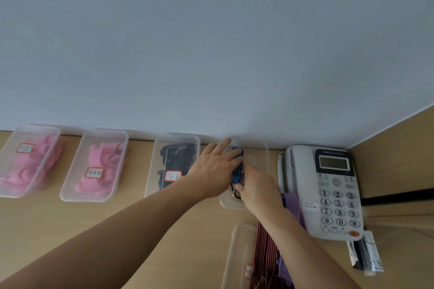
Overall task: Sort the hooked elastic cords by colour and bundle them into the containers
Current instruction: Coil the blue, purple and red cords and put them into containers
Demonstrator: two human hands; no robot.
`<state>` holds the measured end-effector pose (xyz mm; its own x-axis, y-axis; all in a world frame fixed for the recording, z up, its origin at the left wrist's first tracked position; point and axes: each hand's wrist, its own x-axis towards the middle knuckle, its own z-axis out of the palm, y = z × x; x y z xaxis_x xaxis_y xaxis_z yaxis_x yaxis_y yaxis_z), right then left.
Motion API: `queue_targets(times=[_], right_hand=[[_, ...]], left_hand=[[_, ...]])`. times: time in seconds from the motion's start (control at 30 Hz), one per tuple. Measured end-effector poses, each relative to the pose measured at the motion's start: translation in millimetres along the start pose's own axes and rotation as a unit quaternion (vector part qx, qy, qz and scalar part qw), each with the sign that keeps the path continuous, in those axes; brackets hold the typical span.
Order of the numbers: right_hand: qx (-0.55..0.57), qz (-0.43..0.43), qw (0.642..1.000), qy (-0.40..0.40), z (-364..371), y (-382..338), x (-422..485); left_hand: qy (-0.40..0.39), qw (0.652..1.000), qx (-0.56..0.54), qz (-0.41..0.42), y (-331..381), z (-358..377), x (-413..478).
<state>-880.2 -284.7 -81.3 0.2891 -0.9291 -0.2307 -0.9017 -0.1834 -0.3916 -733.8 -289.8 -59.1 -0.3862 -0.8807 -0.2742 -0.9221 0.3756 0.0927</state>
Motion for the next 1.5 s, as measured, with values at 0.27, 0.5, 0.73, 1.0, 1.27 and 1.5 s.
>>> queue_targets(times=[0.27, 0.5, 0.73, 1.0, 1.27, 1.5], right_hand=[[0.028, 0.013, 0.999, 0.02, -3.6, -1.3, 0.6], [0.073, 0.032, 0.996, 0.043, -21.3, -6.3, -5.9], [0.053, 0.04, 0.991, 0.115, -44.9, 6.1, -73.0], [0.077, 0.166, 0.97, 0.158, -44.5, 23.8, -152.0], [0.02, 0.217, 0.967, 0.134, -27.9, 27.6, -194.2], [-0.033, 0.227, 0.971, 0.067, -9.1, 44.5, -186.4]], left_hand=[[0.001, 1.0, 0.009, -0.016, 5.8, -3.5, 0.7], [0.01, 1.0, -0.002, -0.016, 5.8, -8.8, -3.2], [0.066, 0.993, -0.094, -0.009, 16.7, -25.3, -24.8], [0.061, 0.969, -0.219, 0.1, 73.1, -30.5, -64.5], [0.006, 0.953, -0.295, 0.077, 105.6, -17.1, -79.7], [-0.016, 0.954, -0.301, 0.002, 126.9, -12.7, -80.0]])
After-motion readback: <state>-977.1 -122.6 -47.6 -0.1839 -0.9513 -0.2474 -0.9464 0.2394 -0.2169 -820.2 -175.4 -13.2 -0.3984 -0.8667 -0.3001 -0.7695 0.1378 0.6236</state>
